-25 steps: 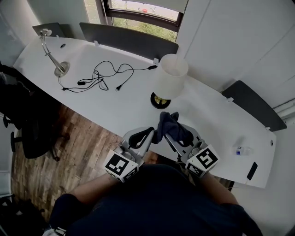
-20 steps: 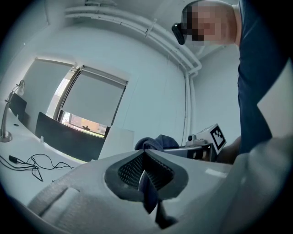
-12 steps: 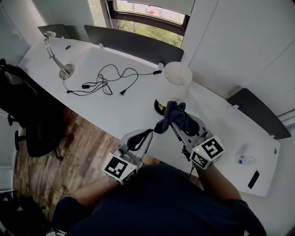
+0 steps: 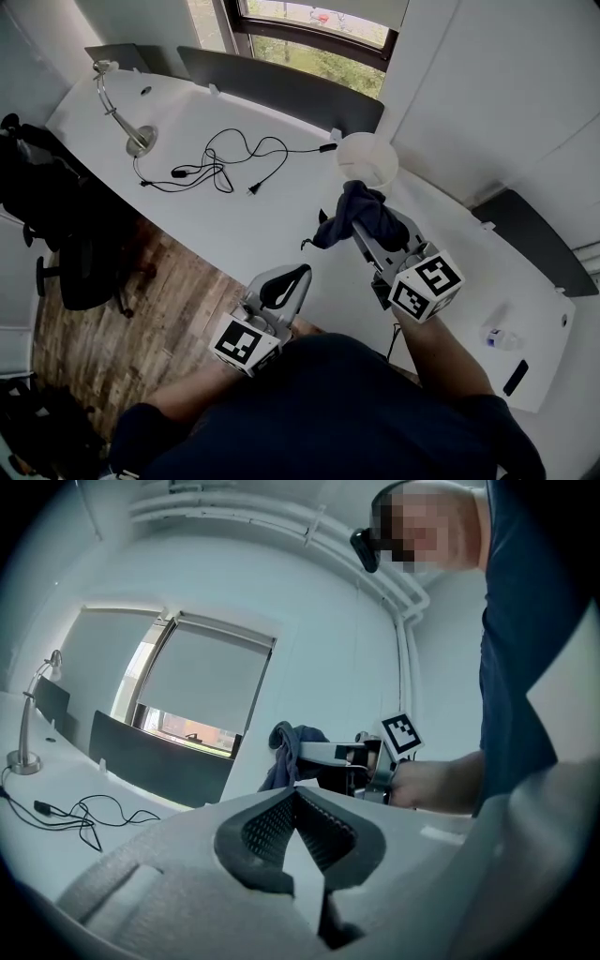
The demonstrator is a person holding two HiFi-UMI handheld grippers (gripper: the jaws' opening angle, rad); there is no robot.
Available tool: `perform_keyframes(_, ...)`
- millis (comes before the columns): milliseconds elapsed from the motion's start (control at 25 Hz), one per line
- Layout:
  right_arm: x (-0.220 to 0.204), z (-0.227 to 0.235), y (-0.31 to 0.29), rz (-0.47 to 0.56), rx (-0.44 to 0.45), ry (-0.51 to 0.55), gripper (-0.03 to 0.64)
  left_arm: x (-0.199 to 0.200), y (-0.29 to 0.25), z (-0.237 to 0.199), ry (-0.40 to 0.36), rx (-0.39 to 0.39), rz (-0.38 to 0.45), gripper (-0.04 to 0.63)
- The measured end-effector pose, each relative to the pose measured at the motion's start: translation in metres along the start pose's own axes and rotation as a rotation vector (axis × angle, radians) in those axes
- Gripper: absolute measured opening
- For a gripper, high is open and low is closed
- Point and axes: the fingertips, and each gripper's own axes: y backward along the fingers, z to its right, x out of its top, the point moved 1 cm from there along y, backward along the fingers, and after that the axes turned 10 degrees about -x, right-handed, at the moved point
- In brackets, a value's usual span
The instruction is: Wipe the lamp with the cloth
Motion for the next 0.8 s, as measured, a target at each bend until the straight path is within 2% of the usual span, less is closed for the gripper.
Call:
perform_keyframes(200, -0.018, 0.008, -0.008, -0.021, 0.023, -0.091, 0.129, -0.004, -0.002, -0.006, 0.019, 0.034, -0.014, 0.006)
perform_keyframes(800, -0.099, 0.028, -0.010, -0.158, 0.048, -0.145, 0.129, -0.021, -0.020, -0.011, 0.047, 0.054, -0.076, 0.006)
